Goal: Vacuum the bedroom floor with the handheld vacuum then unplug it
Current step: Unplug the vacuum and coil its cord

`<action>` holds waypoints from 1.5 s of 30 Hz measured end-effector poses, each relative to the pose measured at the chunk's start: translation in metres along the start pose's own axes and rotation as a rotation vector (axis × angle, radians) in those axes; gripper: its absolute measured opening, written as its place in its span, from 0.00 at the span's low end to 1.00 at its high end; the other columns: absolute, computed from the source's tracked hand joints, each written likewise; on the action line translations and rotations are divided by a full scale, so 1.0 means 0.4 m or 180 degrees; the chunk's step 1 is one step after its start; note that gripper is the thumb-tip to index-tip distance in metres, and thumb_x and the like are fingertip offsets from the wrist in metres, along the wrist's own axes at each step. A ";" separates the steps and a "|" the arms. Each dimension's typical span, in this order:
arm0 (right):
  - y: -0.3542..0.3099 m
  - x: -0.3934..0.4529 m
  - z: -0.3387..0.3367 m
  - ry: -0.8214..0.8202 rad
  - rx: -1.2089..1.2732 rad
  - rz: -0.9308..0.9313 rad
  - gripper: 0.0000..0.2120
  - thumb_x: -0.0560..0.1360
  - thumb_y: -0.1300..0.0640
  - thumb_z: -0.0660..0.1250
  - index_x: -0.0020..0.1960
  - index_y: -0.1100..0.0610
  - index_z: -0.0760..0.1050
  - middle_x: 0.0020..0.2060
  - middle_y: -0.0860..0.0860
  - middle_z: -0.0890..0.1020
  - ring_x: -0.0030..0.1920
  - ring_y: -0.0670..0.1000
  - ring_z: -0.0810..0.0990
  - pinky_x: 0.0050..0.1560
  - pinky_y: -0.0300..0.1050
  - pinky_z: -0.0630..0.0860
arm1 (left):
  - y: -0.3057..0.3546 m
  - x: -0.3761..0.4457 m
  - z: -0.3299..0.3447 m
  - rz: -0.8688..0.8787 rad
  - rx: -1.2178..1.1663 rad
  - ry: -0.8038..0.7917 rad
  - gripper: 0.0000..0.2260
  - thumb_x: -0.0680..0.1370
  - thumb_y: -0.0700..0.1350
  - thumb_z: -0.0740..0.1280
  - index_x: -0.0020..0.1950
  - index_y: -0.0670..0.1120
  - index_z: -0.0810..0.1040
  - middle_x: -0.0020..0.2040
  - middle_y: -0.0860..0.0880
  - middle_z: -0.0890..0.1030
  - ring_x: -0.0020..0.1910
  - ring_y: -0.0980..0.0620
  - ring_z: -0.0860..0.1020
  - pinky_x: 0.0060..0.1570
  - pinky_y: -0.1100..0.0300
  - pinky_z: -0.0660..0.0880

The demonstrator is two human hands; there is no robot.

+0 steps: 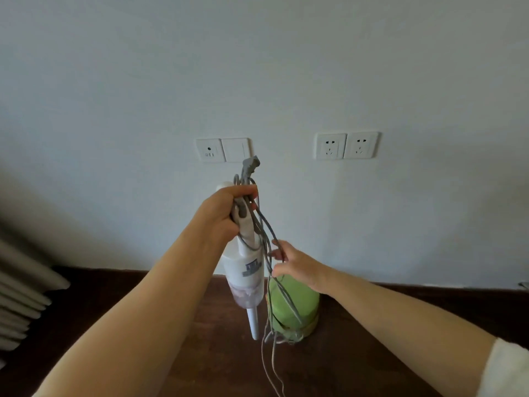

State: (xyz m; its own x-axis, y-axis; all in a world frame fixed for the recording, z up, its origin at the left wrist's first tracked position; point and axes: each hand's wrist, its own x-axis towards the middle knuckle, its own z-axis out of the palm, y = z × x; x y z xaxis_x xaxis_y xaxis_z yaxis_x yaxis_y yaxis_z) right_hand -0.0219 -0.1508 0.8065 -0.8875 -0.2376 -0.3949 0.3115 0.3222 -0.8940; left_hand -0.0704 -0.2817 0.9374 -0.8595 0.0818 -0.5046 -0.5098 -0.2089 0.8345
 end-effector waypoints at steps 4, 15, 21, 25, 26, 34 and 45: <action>0.067 -0.065 -0.030 -0.0100 -0.0192 -0.0073 0.11 0.73 0.59 0.69 0.56 0.55 0.79 0.41 0.48 0.80 0.44 0.44 0.76 0.53 0.39 0.71 | 0.014 -0.060 0.081 0.0253 -0.0142 -0.0043 0.10 0.76 0.37 0.66 0.34 0.42 0.75 0.22 0.50 0.77 0.20 0.57 0.74 0.31 0.66 0.73; 0.314 -0.433 -0.470 0.0332 -0.0232 0.0119 0.15 0.72 0.48 0.71 0.32 0.54 0.74 0.30 0.48 0.80 0.39 0.48 0.79 0.46 0.32 0.75 | -0.063 -0.208 0.396 0.0242 0.0365 -0.0313 0.09 0.75 0.37 0.64 0.34 0.43 0.73 0.23 0.50 0.76 0.20 0.56 0.73 0.24 0.69 0.73; 0.389 -0.579 -0.717 0.1673 0.0227 0.0185 0.09 0.76 0.62 0.67 0.37 0.57 0.76 0.33 0.53 0.77 0.38 0.51 0.80 0.49 0.46 0.77 | -0.114 -0.246 0.560 -0.0135 0.1543 -0.1037 0.06 0.74 0.35 0.64 0.37 0.42 0.73 0.24 0.49 0.76 0.20 0.55 0.73 0.24 0.68 0.74; 0.344 -0.667 -0.845 0.2258 0.0738 -0.0013 0.09 0.76 0.65 0.66 0.37 0.61 0.75 0.30 0.54 0.74 0.33 0.52 0.79 0.43 0.46 0.79 | -0.155 -0.235 0.682 -0.0048 0.2520 -0.1614 0.10 0.73 0.33 0.64 0.32 0.40 0.75 0.25 0.47 0.75 0.21 0.54 0.73 0.24 0.67 0.73; 0.332 -0.693 -0.873 0.2373 0.0699 -0.0043 0.10 0.76 0.65 0.66 0.35 0.61 0.75 0.31 0.54 0.75 0.33 0.52 0.78 0.43 0.45 0.78 | -0.170 -0.226 0.714 0.0048 0.2818 -0.1769 0.11 0.73 0.33 0.65 0.30 0.40 0.76 0.25 0.46 0.75 0.22 0.54 0.73 0.24 0.66 0.73; 0.290 -0.795 -1.053 0.3089 -0.1810 -0.0022 0.10 0.77 0.60 0.67 0.53 0.62 0.83 0.51 0.61 0.83 0.55 0.58 0.79 0.58 0.45 0.74 | -0.291 -0.155 0.958 0.0760 0.4696 -0.2744 0.08 0.68 0.36 0.72 0.31 0.44 0.77 0.26 0.50 0.78 0.24 0.56 0.74 0.23 0.69 0.69; 0.268 -0.815 -1.178 0.2712 -0.0887 -0.0302 0.13 0.77 0.54 0.67 0.57 0.59 0.82 0.53 0.52 0.84 0.52 0.46 0.80 0.54 0.35 0.74 | -0.376 -0.117 1.319 0.2305 0.5477 -0.3738 0.07 0.68 0.40 0.72 0.37 0.49 0.76 0.31 0.55 0.76 0.31 0.58 0.73 0.33 0.67 0.68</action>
State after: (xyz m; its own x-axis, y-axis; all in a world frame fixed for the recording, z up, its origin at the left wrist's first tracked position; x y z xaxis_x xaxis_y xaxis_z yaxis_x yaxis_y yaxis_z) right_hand 0.1410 0.3931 0.9394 -0.8907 0.4496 0.0679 0.2290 0.5726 -0.7872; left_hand 0.0271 0.2599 0.9522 -0.1523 0.9293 -0.3366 0.8550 0.2947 0.4267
